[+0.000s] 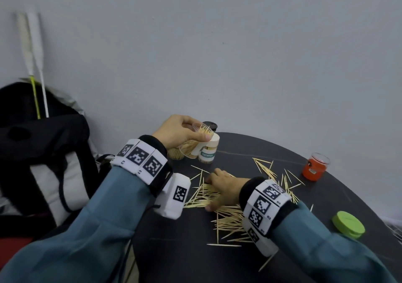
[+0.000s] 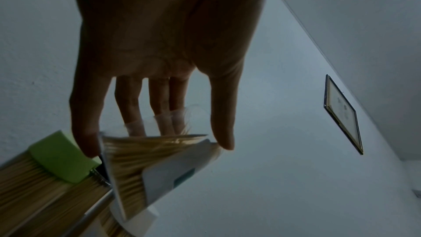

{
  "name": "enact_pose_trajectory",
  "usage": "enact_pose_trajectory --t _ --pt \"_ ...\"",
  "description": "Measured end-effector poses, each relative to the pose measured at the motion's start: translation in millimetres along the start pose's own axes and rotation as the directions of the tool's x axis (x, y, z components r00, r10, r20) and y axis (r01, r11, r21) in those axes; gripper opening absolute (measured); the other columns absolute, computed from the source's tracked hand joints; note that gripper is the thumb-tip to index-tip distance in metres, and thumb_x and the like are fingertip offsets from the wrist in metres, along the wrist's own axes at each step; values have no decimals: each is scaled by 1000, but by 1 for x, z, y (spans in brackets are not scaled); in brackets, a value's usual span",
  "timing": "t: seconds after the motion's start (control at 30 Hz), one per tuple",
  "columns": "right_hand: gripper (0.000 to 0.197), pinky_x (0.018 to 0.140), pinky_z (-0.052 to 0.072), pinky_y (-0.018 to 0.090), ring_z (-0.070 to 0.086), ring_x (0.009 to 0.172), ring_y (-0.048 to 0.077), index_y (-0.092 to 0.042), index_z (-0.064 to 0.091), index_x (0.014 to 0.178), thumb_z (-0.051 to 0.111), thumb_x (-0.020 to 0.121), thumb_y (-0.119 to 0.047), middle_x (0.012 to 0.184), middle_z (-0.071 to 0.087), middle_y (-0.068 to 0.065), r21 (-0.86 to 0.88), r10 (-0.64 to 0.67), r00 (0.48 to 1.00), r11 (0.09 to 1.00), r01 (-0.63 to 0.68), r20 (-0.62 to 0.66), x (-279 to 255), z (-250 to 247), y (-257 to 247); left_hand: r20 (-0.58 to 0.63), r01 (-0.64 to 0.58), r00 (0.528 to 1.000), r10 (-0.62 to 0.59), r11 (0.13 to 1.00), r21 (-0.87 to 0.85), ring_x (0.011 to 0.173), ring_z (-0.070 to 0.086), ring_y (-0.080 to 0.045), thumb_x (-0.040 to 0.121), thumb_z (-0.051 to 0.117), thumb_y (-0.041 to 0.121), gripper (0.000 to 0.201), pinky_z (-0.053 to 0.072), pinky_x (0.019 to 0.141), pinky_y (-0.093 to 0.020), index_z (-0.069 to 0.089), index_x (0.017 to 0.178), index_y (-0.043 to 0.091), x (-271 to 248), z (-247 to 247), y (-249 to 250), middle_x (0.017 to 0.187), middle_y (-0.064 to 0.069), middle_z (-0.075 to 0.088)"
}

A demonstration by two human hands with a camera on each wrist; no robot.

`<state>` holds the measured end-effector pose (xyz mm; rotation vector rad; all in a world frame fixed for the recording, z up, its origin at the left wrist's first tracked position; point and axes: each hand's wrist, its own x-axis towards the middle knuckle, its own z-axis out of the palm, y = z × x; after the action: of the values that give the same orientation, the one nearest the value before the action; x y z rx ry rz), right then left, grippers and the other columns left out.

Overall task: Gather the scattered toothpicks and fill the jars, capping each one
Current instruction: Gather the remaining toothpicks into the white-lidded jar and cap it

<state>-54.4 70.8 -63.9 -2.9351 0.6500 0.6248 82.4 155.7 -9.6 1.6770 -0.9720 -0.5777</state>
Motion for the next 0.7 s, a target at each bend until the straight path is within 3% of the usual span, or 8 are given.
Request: enact_pose_trajectory --t 0.3,0.43,0.53,0.7 --pt "53 106 29 32 32 128 26 -1 32 135 52 93 -26 138 34 13 -73 30 997 997 -35 -73 7 9 3 -20 -1 1000 1 1000 12 77 51 3 75 76 22 46 40 53 -10 61 118 11 -2 -3 1 99 3 60" --pt "39 106 29 35 34 127 28 2 33 133 39 97 -13 137 35 17 -63 49 994 996 -56 -97 6 11 1 -30 13 999 -12 1000 26 93 54 -8 74 77 25 48 47 65 -21 61 118 12 -4 -6 2 107 0 59" --pt "36 104 27 33 35 126 30 4 33 132 35 98 -8 137 36 19 -75 51 995 996 -58 -84 6 11 1 -33 18 999 -17 1000 23 104 53 -13 74 77 25 49 45 67 -20 61 119 13 -5 -9 2 109 0 59" --pt "37 102 26 31 34 126 30 7 32 133 35 97 -2 137 35 20 -106 49 997 993 -56 -65 3 10 0 -57 22 998 -20 999 31 103 54 -14 73 78 26 50 43 64 -20 61 118 13 -7 -14 2 111 -2 60"
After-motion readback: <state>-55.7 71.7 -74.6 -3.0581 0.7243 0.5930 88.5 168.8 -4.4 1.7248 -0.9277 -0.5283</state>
